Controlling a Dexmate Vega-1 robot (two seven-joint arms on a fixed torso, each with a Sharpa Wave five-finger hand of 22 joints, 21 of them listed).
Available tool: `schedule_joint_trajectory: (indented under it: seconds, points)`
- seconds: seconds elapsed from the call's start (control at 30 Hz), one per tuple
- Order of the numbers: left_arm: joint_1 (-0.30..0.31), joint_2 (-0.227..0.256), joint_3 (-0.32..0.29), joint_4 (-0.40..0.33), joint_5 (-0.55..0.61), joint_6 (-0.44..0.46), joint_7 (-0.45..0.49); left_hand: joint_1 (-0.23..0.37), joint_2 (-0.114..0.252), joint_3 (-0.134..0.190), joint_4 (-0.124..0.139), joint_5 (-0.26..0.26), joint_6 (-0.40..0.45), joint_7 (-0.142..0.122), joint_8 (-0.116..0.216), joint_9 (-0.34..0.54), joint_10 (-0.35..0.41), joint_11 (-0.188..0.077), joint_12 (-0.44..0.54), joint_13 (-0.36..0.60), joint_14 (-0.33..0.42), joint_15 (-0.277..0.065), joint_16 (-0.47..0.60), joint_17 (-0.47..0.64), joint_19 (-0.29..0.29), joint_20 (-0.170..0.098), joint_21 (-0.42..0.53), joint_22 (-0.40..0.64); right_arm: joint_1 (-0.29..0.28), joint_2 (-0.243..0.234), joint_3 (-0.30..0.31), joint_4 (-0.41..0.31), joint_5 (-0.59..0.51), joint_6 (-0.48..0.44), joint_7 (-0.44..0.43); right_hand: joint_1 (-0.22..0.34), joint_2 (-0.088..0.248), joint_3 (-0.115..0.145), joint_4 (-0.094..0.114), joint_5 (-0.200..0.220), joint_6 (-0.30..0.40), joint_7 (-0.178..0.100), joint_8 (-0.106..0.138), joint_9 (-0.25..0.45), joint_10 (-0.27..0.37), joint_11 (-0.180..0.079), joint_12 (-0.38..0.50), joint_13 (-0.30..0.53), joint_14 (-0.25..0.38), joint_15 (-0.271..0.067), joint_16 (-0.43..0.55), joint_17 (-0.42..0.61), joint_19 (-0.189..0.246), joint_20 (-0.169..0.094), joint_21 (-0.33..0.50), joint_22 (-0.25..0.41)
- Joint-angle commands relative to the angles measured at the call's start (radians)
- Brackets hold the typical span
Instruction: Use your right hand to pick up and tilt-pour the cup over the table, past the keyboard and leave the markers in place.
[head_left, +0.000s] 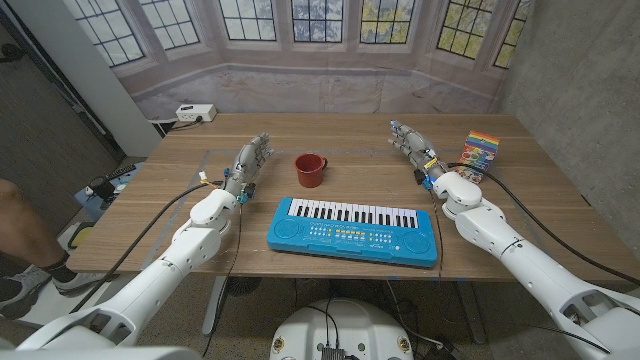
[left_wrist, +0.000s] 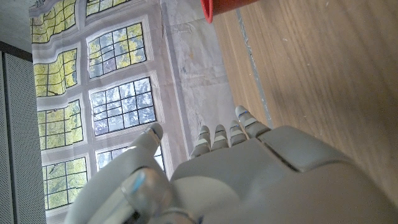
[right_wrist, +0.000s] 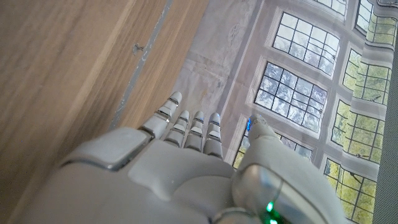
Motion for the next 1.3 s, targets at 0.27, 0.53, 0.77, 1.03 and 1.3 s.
schedule_joint_trajectory:
  seconds: [0.27, 0.53, 0.77, 1.03, 1.3]
  points:
    - [0.010, 0.006, 0.001, -0.043, 0.014, 0.016, 0.034, 0.007, -0.003, 0.008, 0.001, 0.004, 0.002, 0.002, 0.000, 0.002, 0.005, 0.004, 0.002, 0.005, 0.001, 0.004, -0.001, 0.001, 0.013, 0.001, -0.010, 0.005, 0.067, 0.009, -0.045, 0.039, -0.050, -0.009, 0.049, 0.019, -0.001, 0.008, -0.012, 0.006, 0.022, -0.002, 0.006, 0.001, 0.027, 0.001, 0.010, 0.002, 0.005, -0.054, -0.001, 0.000, 0.008, -0.051, -0.002, 0.004]
    - [0.016, 0.002, 0.000, -0.053, 0.012, 0.014, 0.041, 0.007, -0.003, 0.010, -0.002, 0.004, 0.003, 0.002, -0.001, 0.002, 0.008, 0.005, 0.002, 0.005, 0.000, 0.007, -0.002, 0.001, 0.014, 0.001, -0.014, 0.005, 0.084, -0.023, -0.071, -0.014, -0.103, -0.063, 0.043, 0.069, -0.020, 0.026, -0.061, 0.014, 0.027, -0.006, 0.004, 0.001, 0.036, -0.009, 0.007, 0.001, 0.002, -0.053, -0.009, -0.008, 0.016, -0.056, -0.001, 0.003]
    - [0.028, 0.009, -0.004, -0.074, 0.013, 0.014, 0.050, 0.007, -0.003, 0.011, -0.004, 0.004, 0.004, 0.001, -0.001, 0.002, 0.012, 0.006, 0.003, 0.005, 0.001, 0.007, -0.002, 0.001, 0.016, 0.001, -0.017, 0.005, 0.109, -0.041, -0.094, -0.036, -0.138, -0.093, 0.065, 0.106, -0.031, 0.037, -0.088, 0.019, 0.033, 0.002, 0.003, 0.000, 0.045, -0.004, 0.005, 0.001, 0.008, -0.040, -0.011, -0.011, 0.032, -0.042, 0.002, 0.003]
    - [0.046, 0.005, -0.005, -0.098, 0.017, 0.005, 0.067, 0.007, -0.004, 0.012, -0.004, 0.003, 0.004, 0.001, -0.001, 0.002, 0.014, 0.004, 0.003, 0.005, 0.002, 0.007, -0.002, 0.001, 0.017, 0.002, -0.019, 0.005, 0.140, -0.062, -0.123, -0.054, -0.178, -0.134, 0.097, 0.150, -0.036, 0.052, -0.103, 0.025, 0.030, -0.001, 0.001, 0.000, 0.047, -0.013, 0.002, 0.001, 0.008, -0.041, -0.013, -0.012, 0.037, -0.043, 0.000, 0.003]
    - [0.074, 0.017, -0.012, -0.137, 0.021, 0.011, 0.089, 0.002, -0.007, 0.010, -0.003, 0.003, 0.003, 0.000, -0.002, 0.002, 0.015, 0.001, 0.003, 0.005, 0.001, 0.007, -0.002, 0.002, 0.017, 0.002, -0.023, 0.005, 0.186, -0.060, -0.164, -0.039, -0.224, -0.165, 0.134, 0.185, -0.039, 0.064, -0.107, 0.028, 0.031, -0.007, 0.002, 0.001, 0.052, -0.020, 0.001, 0.001, 0.009, -0.047, -0.014, -0.013, 0.041, -0.045, -0.001, 0.003]
